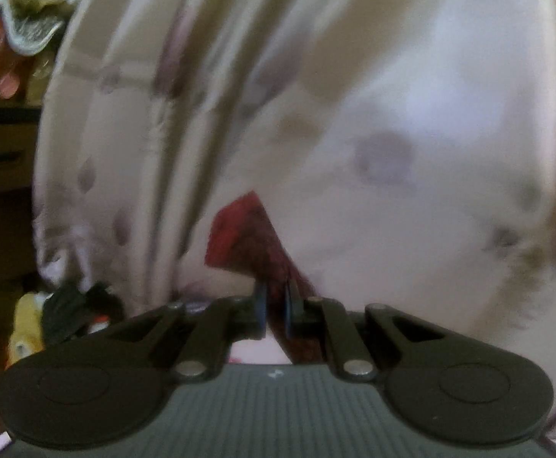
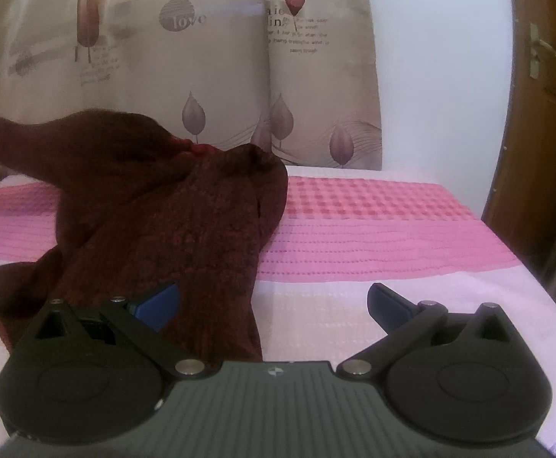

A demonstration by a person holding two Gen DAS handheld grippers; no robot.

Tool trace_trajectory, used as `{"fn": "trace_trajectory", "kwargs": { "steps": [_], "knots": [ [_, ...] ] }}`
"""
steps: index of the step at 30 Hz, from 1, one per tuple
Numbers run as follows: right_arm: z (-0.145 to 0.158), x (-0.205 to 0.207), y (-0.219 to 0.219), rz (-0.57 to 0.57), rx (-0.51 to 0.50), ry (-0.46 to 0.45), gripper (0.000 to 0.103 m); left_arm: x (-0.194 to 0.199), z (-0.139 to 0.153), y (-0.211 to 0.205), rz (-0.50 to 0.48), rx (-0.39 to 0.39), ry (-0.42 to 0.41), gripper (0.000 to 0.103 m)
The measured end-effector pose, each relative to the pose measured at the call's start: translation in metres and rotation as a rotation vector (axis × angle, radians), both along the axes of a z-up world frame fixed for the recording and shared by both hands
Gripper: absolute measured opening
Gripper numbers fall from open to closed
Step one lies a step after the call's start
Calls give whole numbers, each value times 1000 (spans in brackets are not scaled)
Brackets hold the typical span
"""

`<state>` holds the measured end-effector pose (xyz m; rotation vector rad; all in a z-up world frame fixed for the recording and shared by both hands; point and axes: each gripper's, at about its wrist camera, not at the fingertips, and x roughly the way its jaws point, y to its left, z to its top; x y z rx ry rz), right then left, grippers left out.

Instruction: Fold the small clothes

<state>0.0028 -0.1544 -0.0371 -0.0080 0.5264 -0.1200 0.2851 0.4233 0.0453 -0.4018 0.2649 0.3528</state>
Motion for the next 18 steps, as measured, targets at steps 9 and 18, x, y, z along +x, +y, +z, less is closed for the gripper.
{"fn": "trace_trajectory", "kwargs": {
  "steps": [9,18],
  "knots": [
    [-2,15,3,38,49,17,103,21,-103,44,138,-46,106,14],
    [6,18,29,328,-17,3,103,-61,-98,65,266,-138,-60,95]
  ]
}}
